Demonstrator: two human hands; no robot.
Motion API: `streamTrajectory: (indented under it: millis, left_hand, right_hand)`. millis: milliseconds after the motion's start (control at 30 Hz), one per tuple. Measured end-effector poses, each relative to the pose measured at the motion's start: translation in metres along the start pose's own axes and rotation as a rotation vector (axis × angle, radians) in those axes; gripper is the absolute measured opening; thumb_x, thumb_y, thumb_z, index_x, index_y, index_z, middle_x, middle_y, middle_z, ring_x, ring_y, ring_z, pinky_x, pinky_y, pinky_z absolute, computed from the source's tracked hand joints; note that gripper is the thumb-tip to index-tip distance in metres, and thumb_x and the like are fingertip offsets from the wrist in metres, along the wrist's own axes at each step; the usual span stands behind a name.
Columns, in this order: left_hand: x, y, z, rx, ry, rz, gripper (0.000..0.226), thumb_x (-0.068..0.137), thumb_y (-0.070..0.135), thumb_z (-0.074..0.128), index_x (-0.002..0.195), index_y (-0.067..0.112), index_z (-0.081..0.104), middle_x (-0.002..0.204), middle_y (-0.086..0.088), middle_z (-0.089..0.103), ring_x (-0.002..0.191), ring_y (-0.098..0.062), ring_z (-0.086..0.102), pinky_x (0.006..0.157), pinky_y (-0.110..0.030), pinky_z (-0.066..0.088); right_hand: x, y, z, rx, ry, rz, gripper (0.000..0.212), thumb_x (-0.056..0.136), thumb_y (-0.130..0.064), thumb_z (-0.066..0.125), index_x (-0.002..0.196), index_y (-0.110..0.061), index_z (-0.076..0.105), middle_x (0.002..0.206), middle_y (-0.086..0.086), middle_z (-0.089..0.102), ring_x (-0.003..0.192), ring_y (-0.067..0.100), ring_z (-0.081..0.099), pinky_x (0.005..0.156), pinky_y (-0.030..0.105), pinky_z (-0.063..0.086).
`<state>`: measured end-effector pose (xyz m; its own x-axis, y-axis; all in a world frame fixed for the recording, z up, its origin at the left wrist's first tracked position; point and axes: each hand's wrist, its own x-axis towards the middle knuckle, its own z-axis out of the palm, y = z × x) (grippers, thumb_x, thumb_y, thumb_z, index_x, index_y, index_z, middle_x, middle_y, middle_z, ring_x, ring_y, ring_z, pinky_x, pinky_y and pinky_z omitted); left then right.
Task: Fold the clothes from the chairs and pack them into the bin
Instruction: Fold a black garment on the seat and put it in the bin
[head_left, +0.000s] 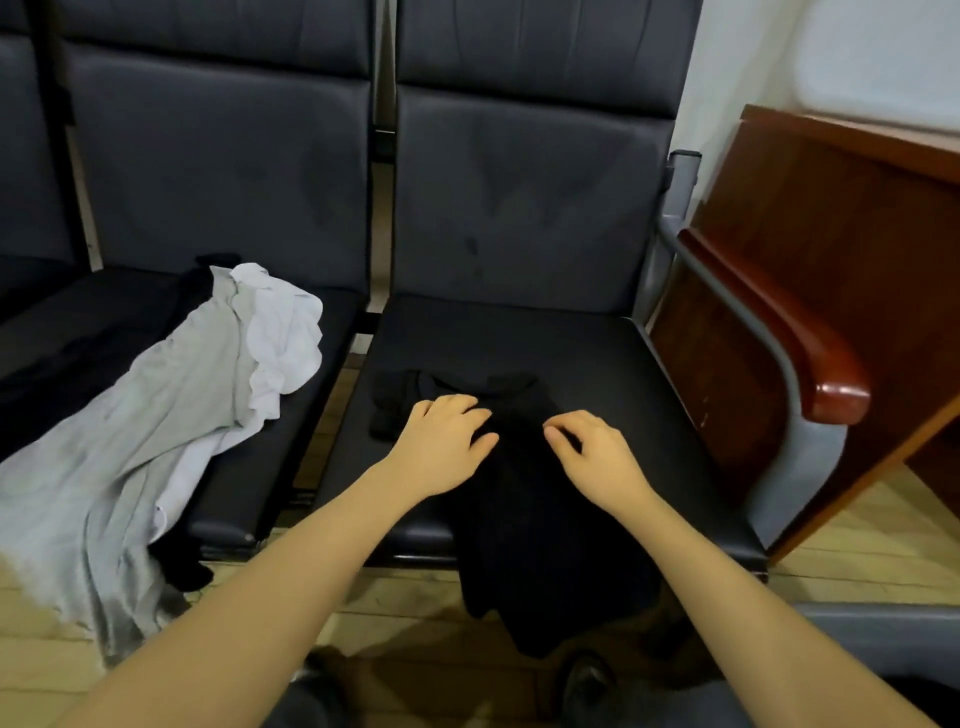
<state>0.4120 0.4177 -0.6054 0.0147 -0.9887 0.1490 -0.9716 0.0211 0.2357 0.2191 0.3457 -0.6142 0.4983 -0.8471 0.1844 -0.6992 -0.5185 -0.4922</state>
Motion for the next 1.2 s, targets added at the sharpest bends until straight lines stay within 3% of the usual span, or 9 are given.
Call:
streamTrajectory:
  millis: [133,233,333,467,600,767,900,1067,1200]
  left_hand:
    - [-0.023,0.013,0.011,0.06,-0.231,-0.076,0.06,0.099,0.052,0.027,0.15,0.021,0.022,0.158,-0.004,0.012,0.145,-0.023,0.006,0.115,-0.04,0.007]
    - [-0.039,0.013,0.026,0.1,-0.349,-0.131,0.065,0.098,0.055,0.018,0.152,0.021,0.008,0.159,-0.005,0.0,0.146,-0.028,-0.001,0.117,-0.041,0.003]
    - [-0.048,0.011,0.04,0.096,-0.325,-0.15,0.065,0.098,0.055,0.013,0.152,0.022,-0.002,0.159,-0.003,-0.008,0.145,-0.028,-0.008,0.118,-0.039,-0.001]
    - [-0.033,-0.001,0.045,0.076,-0.282,-0.194,0.064,0.097,0.056,0.012,0.151,0.024,-0.003,0.159,0.001,-0.01,0.146,-0.023,-0.009,0.117,-0.038,-0.004]
    - [-0.009,-0.017,0.049,-0.021,-0.271,-0.293,0.066,0.096,0.059,0.014,0.151,0.027,-0.004,0.157,0.005,-0.015,0.145,-0.016,-0.012,0.117,-0.04,-0.007]
    - [0.017,-0.026,0.055,-0.05,-0.223,-0.351,0.066,0.097,0.058,0.016,0.151,0.025,-0.002,0.158,0.004,-0.014,0.145,-0.018,-0.012,0.116,-0.042,-0.007]
    - [0.023,-0.02,0.05,-0.114,-0.171,-0.335,0.059,0.099,0.051,0.02,0.151,0.022,0.014,0.159,-0.001,0.001,0.146,-0.022,-0.002,0.116,-0.042,-0.001]
    - [0.011,-0.026,0.037,-0.108,-0.038,-0.167,0.044,0.101,0.04,0.032,0.142,0.026,0.039,0.153,0.004,0.03,0.142,-0.014,0.02,0.114,-0.038,0.009]
    - [-0.008,-0.039,0.03,-0.063,-0.123,-0.023,0.043,0.1,0.04,0.033,0.142,0.028,0.039,0.151,0.007,0.032,0.139,-0.012,0.026,0.11,-0.036,0.017]
  right_hand:
    - [-0.038,0.012,0.008,-0.164,-0.053,-0.019,0.041,0.099,-0.039,0.041,0.131,-0.018,0.055,0.133,-0.002,0.057,0.122,0.016,0.052,0.103,0.032,0.036]
    - [-0.055,0.02,0.023,-0.233,-0.207,0.053,0.054,0.101,-0.047,0.023,0.148,-0.02,0.03,0.155,-0.004,0.027,0.144,0.011,0.02,0.117,0.028,0.014]
    - [-0.051,0.027,0.027,-0.299,-0.315,0.077,0.063,0.097,-0.054,0.008,0.152,-0.023,0.008,0.16,-0.007,0.004,0.146,0.008,-0.002,0.118,0.029,-0.003]
    - [-0.03,0.036,0.028,-0.343,-0.29,0.08,0.056,0.1,-0.052,0.01,0.152,-0.031,0.007,0.16,-0.01,0.001,0.146,0.008,-0.007,0.117,0.031,-0.009]
    - [0.003,0.047,0.03,-0.295,-0.256,0.108,0.052,0.102,-0.048,0.014,0.151,-0.031,0.017,0.159,-0.011,0.01,0.146,0.007,0.0,0.117,0.031,-0.006]
    - [0.025,0.048,0.043,-0.349,0.101,0.004,0.06,0.096,-0.049,0.013,0.133,-0.023,0.053,0.14,-0.006,0.05,0.133,0.011,0.039,0.111,0.029,0.016]
    - [0.03,0.04,0.044,-0.231,0.21,-0.024,0.049,0.097,-0.045,0.028,0.123,-0.021,0.062,0.123,-0.003,0.059,0.116,0.018,0.051,0.101,0.034,0.024]
    - [0.014,0.011,0.035,-0.072,0.169,-0.128,0.033,0.097,-0.041,0.047,0.124,-0.027,0.06,0.107,-0.009,0.051,0.1,0.011,0.041,0.083,0.024,0.018]
    - [-0.011,-0.011,0.033,0.064,-0.02,-0.242,0.05,0.087,-0.06,0.041,0.125,-0.033,0.057,0.096,-0.018,0.051,0.09,0.004,0.047,0.084,0.027,0.032]
